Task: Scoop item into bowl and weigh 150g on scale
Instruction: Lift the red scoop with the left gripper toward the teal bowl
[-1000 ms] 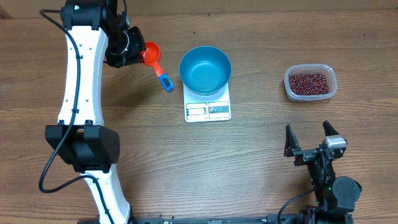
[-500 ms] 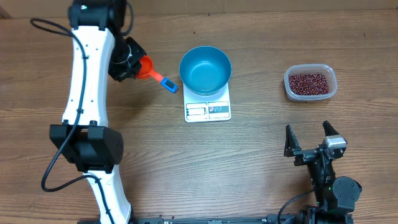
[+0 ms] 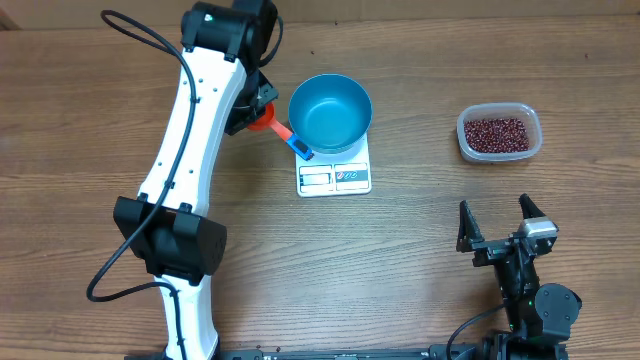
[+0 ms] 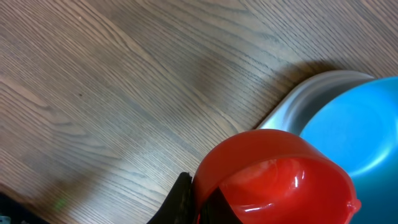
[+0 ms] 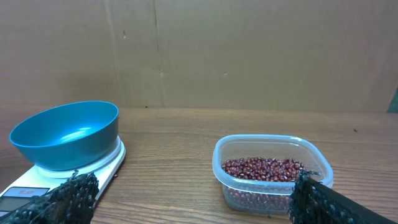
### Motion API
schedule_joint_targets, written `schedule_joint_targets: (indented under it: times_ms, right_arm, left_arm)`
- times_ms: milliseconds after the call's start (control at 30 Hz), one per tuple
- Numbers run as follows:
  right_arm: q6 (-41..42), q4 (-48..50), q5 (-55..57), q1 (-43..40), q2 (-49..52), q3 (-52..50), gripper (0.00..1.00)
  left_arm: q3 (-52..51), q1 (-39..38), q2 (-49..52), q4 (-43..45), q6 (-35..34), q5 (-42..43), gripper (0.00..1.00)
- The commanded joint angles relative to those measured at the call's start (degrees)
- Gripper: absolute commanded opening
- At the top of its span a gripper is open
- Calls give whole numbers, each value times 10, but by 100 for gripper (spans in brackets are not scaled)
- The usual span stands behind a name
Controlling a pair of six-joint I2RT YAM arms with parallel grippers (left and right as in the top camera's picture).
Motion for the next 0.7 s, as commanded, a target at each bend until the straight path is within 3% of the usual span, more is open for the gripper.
schedule_joint_targets:
  times_ms: [0, 300, 667]
  right_arm:
    - [0, 2, 6, 3, -6, -6, 100]
    - [0, 2, 6, 3, -6, -6, 100]
    - [0, 6, 5, 3, -6, -6, 100]
  left_arm:
    - [13, -10, -1, -2, -16, -11, 4]
    - [13, -18, -1, -2, -16, -7, 4]
    - [13, -18, -1, 3, -16, 144, 4]
